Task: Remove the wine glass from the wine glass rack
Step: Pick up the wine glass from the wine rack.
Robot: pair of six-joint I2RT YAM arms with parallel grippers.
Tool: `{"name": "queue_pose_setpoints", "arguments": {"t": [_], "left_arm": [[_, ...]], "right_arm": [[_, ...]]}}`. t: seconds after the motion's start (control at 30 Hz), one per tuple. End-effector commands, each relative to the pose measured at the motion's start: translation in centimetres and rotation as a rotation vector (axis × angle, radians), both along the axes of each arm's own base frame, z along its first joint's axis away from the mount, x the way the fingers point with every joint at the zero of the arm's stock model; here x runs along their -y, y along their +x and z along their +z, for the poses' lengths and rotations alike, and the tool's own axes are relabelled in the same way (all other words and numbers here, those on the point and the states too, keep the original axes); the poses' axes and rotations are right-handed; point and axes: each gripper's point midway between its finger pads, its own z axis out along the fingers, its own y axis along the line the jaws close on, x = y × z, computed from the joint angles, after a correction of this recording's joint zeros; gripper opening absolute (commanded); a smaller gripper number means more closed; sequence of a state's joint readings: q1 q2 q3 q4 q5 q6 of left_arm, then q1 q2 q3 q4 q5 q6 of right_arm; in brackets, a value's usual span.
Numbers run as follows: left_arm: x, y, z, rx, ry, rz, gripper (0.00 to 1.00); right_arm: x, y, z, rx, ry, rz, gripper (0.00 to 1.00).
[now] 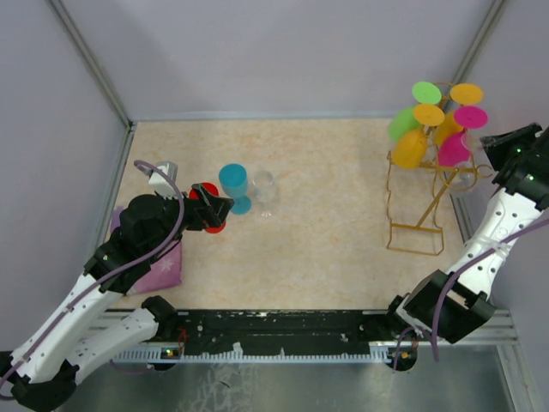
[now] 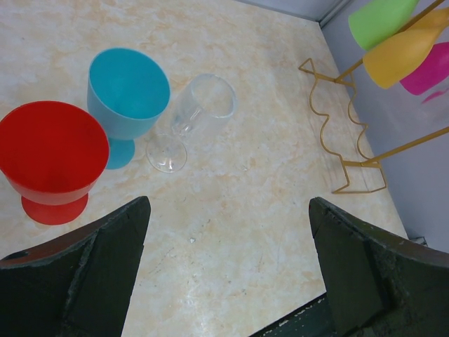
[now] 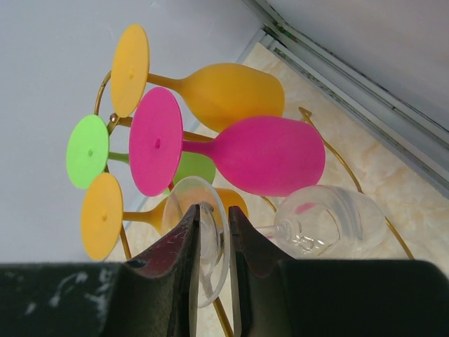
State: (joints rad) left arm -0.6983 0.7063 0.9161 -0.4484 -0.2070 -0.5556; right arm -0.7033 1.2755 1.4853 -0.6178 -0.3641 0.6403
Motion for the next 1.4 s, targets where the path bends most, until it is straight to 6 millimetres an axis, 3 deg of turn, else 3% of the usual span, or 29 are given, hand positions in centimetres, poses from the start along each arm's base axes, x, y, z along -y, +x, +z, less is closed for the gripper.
{"name": "queue_pose_setpoints", "arguments": {"t": [0.0, 0.43, 0.8, 1.2, 1.37], "left_arm": [[0.2, 0.2, 0.3, 0.024, 0.005, -0.01, 0.99], [0.3, 0.2, 0.3, 0.023, 0.001, -0.014, 0.99], [0.2, 0.1, 0.5, 0.028, -0.005, -0.014, 0.99], [0.2, 0.2, 0.3, 0.025, 0.001, -0.01, 0.99], [0.3, 0.2, 0.1, 0.019, 0.01, -0.017, 0.99]], "right_arm": [[-0.1, -0.7, 1.5, 0.041, -0.043, -0.014, 0.16], [-0.9, -0.9, 2.7, 0.093, -0.022, -0.008, 0.05], [-1.1, -1.4, 3.6, 0.103, -0.036, -0.017, 0.06], [-1.2, -1.5, 3.5, 0.079, -0.025, -0.011, 0.32], [-1.3, -1.5, 3.6, 0.079, -0.022, -0.004, 0.29]]}}
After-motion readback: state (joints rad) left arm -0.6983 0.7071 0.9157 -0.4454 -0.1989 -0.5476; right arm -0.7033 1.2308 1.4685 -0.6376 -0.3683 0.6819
